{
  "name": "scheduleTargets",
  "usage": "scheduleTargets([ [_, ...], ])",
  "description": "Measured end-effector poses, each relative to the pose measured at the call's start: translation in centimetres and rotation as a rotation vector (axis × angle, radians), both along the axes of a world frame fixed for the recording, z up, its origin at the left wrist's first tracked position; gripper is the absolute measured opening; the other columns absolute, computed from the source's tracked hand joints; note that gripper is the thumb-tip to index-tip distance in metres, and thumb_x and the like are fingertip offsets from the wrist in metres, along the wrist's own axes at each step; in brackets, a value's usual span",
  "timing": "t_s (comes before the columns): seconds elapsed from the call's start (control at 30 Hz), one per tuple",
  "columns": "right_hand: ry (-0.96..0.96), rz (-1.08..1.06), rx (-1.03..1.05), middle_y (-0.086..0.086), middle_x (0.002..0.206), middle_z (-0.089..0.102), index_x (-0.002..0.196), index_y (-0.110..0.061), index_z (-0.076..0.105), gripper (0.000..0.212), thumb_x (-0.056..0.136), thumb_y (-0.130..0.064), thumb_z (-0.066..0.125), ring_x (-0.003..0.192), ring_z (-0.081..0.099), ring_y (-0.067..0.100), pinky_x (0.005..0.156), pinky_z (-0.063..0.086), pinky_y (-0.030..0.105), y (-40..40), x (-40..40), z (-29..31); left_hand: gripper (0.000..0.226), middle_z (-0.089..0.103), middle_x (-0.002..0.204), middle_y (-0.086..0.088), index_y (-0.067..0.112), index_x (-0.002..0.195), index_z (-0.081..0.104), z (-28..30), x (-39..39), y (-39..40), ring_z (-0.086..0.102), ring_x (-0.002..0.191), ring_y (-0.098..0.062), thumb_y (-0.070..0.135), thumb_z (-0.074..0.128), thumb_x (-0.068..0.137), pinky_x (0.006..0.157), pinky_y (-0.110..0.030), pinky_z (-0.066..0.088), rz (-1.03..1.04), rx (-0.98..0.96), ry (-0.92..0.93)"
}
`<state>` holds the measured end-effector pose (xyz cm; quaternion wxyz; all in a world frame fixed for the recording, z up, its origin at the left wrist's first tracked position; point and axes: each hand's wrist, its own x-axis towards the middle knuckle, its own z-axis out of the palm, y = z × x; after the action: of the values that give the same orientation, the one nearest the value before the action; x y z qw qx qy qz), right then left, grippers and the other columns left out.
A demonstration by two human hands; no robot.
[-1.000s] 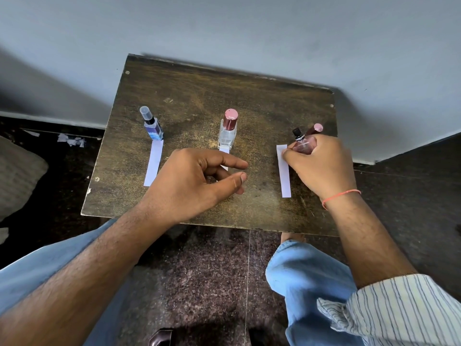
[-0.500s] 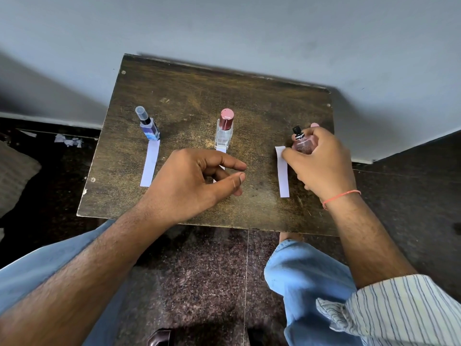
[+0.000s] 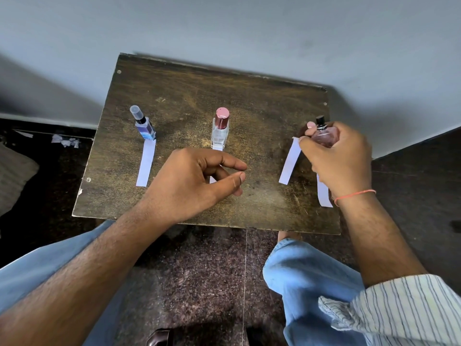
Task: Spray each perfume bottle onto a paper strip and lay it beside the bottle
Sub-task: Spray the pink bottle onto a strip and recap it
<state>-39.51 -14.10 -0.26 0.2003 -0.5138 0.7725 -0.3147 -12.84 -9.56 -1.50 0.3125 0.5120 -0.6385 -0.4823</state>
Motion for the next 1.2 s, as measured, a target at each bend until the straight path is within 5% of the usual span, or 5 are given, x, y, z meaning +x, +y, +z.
scheduleTargets([
  [0.2, 0.073, 0.156, 0.072, -0.013, 0.071, 0.072, 0.075, -0.024, 0.073, 0.015, 0.084, -0.031, 0.082, 0.081, 0.070, 0.007, 0.064, 0.047, 0.012, 0.3, 0.3, -0.9, 0.016, 0.083, 0.076, 0.011, 0.021, 0.110, 0.083, -0.2, -0.3, -0.1, 0.072, 0.060, 0.005, 0.023, 0.083, 0.094, 0.057, -0.008, 0.046, -0.005, -0.024, -0.006],
  [0.43, 0.161, 0.261, 0.098, -0.003, 0.074, 0.078, 0.083, -0.015, 0.080, 0.020, 0.085, -0.036, 0.080, 0.078, 0.074, 0.018, 0.079, 0.061, 0.040, 0.5, 0.6, -1.0, 0.016, 0.083, 0.077, 0.013, 0.025, 0.110, 0.083, -0.3, -0.2, 0.0, 0.071, 0.053, -0.015, 0.028, 0.082, 0.095, 0.050, -0.024, 0.050, -0.006, -0.022, -0.003],
  [0.67, 0.229, 0.320, 0.097, -0.004, 0.064, 0.069, 0.071, -0.020, 0.070, 0.022, 0.085, -0.034, 0.079, 0.068, 0.066, 0.021, 0.065, 0.052, 0.034, 0.6, 0.4, -1.3, 0.015, 0.083, 0.077, 0.015, 0.029, 0.110, 0.082, -0.3, 0.0, -0.1, 0.067, 0.054, -0.042, 0.031, 0.082, 0.095, 0.048, -0.041, 0.052, -0.005, -0.008, 0.001],
  [0.97, 0.304, 0.373, 0.075, -0.005, 0.057, 0.059, 0.067, -0.019, 0.062, 0.030, 0.087, -0.035, 0.079, 0.062, 0.059, 0.023, 0.058, 0.040, 0.034, 0.8, 0.4, -1.5, 0.014, 0.083, 0.077, 0.015, 0.030, 0.109, 0.082, -0.3, -0.2, -0.1, 0.072, 0.060, -0.044, 0.030, 0.082, 0.095, 0.052, -0.056, 0.058, 0.002, -0.003, 0.012],
  [1.2, 0.292, 0.401, 0.119, -0.005, 0.071, 0.072, 0.090, -0.021, 0.078, 0.018, 0.084, -0.038, 0.079, 0.075, 0.069, 0.024, 0.066, 0.055, 0.036, 1.0, 0.1, -1.0, 0.014, 0.083, 0.077, 0.015, 0.030, 0.110, 0.082, -0.3, -0.3, -0.1, 0.076, 0.063, -0.041, 0.029, 0.082, 0.096, 0.056, -0.057, 0.060, -0.002, -0.011, 0.010],
])
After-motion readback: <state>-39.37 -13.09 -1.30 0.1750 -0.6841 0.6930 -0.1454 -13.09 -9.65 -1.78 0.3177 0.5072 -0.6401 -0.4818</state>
